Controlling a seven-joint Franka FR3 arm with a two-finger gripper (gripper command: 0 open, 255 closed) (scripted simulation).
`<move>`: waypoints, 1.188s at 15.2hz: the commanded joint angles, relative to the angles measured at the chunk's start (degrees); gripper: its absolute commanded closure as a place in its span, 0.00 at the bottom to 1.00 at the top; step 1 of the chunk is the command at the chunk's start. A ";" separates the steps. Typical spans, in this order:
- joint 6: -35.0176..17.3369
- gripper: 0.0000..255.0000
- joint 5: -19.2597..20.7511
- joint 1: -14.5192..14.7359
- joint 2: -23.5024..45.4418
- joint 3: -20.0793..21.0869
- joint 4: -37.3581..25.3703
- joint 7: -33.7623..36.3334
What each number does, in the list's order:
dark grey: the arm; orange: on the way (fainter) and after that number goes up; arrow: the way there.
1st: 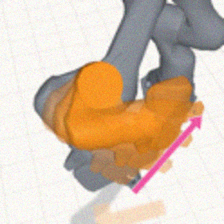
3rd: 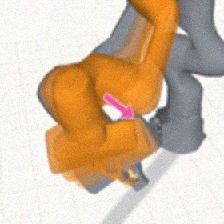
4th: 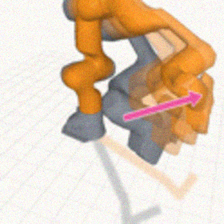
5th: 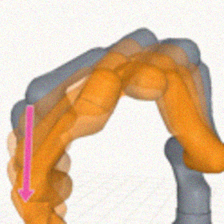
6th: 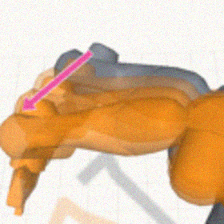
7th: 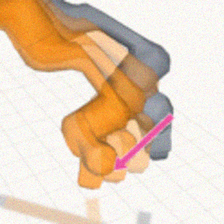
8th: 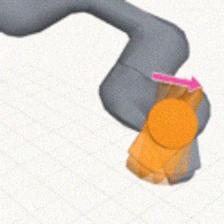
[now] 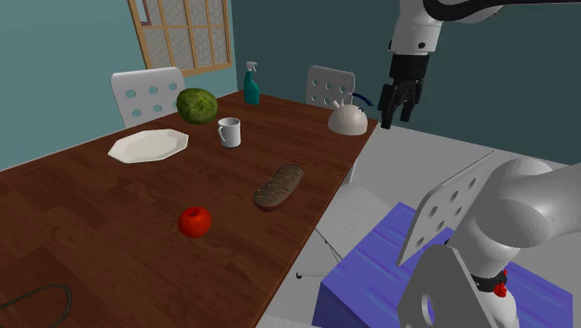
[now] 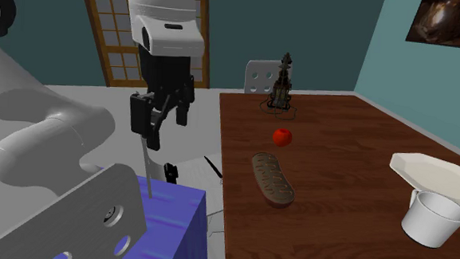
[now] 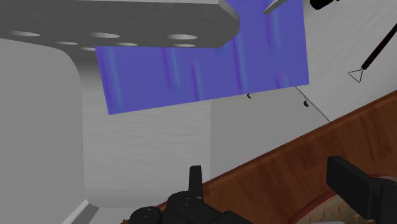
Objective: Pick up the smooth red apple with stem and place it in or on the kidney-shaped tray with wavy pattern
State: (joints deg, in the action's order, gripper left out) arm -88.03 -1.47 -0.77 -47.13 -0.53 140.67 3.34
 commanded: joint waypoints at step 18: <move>-20.35 0.00 -11.02 7.13 23.84 15.80 -5.86 14.88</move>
State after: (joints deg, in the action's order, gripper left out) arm -107.16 -12.29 6.15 -25.29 14.47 135.81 17.44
